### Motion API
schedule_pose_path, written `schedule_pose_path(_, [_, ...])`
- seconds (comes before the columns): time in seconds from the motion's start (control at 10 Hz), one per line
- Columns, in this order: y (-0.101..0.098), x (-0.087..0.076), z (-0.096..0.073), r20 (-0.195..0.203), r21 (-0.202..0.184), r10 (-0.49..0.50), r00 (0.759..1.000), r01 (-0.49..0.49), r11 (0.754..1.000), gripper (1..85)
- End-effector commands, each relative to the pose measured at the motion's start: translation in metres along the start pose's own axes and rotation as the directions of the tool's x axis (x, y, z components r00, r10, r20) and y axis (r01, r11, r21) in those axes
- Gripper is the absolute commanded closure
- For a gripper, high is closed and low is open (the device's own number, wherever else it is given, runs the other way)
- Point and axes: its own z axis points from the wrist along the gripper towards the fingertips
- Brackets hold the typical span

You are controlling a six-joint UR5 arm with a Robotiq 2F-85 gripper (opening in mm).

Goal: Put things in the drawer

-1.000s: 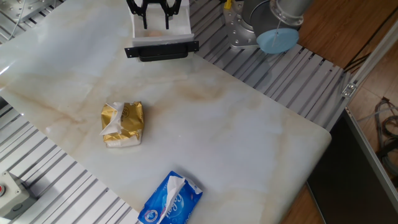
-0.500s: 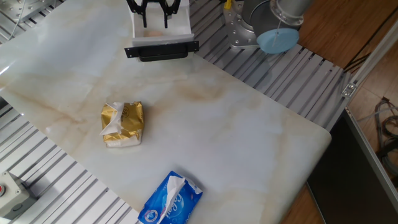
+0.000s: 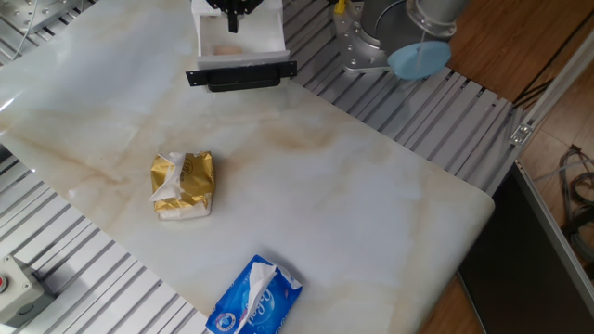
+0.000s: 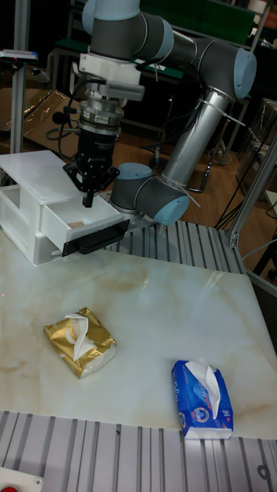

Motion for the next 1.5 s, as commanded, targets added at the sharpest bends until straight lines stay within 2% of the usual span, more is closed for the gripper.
schedule_pose_path(0.0, [0.010,-0.027,-0.011,0.009,0.007,0.091,0.996,-0.091,0.996,84.7])
schedule_pose_path(0.2, [0.002,-0.044,-0.009,0.011,0.062,0.129,0.992,-0.129,0.990,84.7])
schedule_pose_path(0.3, [0.004,-0.051,-0.007,0.004,0.068,0.128,0.992,-0.128,0.989,84.7])
schedule_pose_path(0.5, [0.015,-0.071,-0.001,0.044,0.004,0.105,0.993,-0.105,0.994,84.7])
schedule_pose_path(0.8, [0.013,-0.081,0.007,0.072,0.006,0.086,0.994,-0.087,0.996,84.7])
schedule_pose_path(1.1, [0.017,-0.089,0.017,0.105,-0.026,0.073,0.992,-0.070,0.997,84.7])
schedule_pose_path(1.4, [0.011,-0.088,0.030,0.108,-0.015,0.060,0.992,-0.059,0.998,84.7])
